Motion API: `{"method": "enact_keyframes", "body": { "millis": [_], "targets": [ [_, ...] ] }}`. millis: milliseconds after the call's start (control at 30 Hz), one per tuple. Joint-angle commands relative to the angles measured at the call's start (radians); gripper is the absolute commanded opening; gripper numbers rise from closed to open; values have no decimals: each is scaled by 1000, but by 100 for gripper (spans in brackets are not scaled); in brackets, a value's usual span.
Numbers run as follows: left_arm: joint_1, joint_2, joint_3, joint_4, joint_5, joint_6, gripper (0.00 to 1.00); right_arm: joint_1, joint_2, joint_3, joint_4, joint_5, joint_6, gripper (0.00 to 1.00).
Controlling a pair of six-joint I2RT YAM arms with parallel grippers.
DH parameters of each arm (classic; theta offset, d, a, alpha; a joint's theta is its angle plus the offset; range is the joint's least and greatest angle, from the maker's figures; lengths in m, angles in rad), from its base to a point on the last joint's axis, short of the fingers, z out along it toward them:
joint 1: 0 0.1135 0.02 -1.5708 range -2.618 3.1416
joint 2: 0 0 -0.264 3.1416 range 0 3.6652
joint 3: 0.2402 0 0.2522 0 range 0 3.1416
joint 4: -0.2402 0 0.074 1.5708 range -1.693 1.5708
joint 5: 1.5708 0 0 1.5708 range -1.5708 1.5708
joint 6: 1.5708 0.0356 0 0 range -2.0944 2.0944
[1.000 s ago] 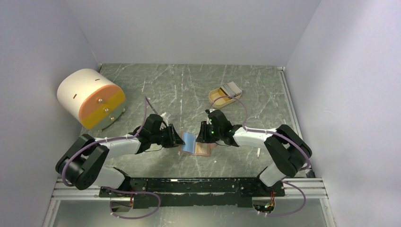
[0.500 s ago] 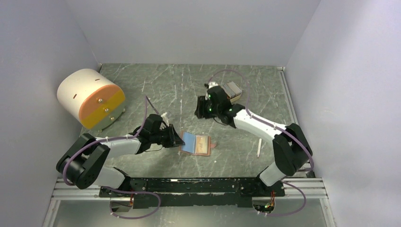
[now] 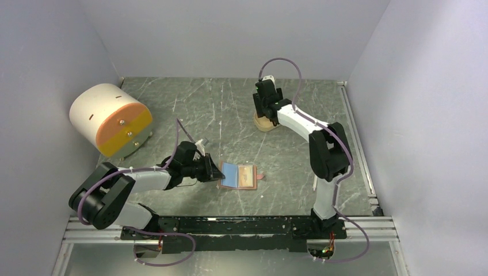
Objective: Put the credit cards into the card holder
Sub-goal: Pick up the credit card from the storage box.
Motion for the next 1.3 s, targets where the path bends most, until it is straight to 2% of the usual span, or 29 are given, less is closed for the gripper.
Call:
{"method": "enact_keyframes", "body": {
  "millis": [0,133,633,1100,1267],
  "targets": [
    [4,1,-13,55,40,-5,20,-23,90,88,-53,106,-154,69],
    [5,-1,-12,57,44,-6,20,-26,163,132,-71,146,-208,71],
    [5,-30,-25,53,32,-15,20,-27,237,123,-2,310,-330,74],
    [5,-32,-16,30,31,-8,19,-27,195,122,-2,298,-315,52],
    [5,-41,-26,36,26,-14,19,-27,187,123,-3,294,-308,49]
  ]
}}
